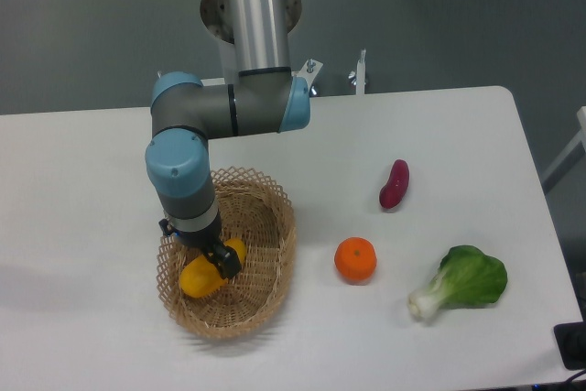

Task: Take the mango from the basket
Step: 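Lower the gripper onto the yellow mango and close on it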

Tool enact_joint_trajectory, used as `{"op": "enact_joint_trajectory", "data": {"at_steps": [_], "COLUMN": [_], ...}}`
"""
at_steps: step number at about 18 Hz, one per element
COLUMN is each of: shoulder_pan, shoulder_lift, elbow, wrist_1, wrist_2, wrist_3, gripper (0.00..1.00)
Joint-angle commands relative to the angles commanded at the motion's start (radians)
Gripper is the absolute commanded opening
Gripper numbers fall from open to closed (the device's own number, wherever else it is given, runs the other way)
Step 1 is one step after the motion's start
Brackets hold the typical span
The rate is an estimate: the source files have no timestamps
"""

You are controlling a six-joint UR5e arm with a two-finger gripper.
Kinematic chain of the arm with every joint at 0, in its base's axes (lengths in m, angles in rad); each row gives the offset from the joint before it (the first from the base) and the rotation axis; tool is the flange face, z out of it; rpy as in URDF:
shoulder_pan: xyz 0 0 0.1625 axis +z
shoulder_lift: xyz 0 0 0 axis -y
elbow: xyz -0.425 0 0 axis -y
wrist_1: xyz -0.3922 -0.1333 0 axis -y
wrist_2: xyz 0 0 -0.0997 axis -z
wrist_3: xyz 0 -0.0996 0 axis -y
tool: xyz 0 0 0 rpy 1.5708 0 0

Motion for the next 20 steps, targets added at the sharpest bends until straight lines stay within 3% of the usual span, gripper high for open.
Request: {"op": "enact_joint_trajectory", "data": {"at_steps": [6, 9, 10, 16, 20], "shoulder_pan": [-0.009, -0.011, -0.011, -0.011, -0.011], "shoulder_lift": [-0.015, -0.011, -0.009, -0.006, 0.006], "elbow": [0.006, 0.008, 0.009, 0.009, 0.023], "wrist_1": [0.020, 0.020, 0.020, 0.020, 0.018], "wrist_2": [0.029, 0.029, 0.029, 0.028, 0.025], "wrist_3": [0.000, 0.003, 0.005, 0.011, 0.014], "gripper": [0.99, 0.69, 0.65, 0.49, 0.48]}}
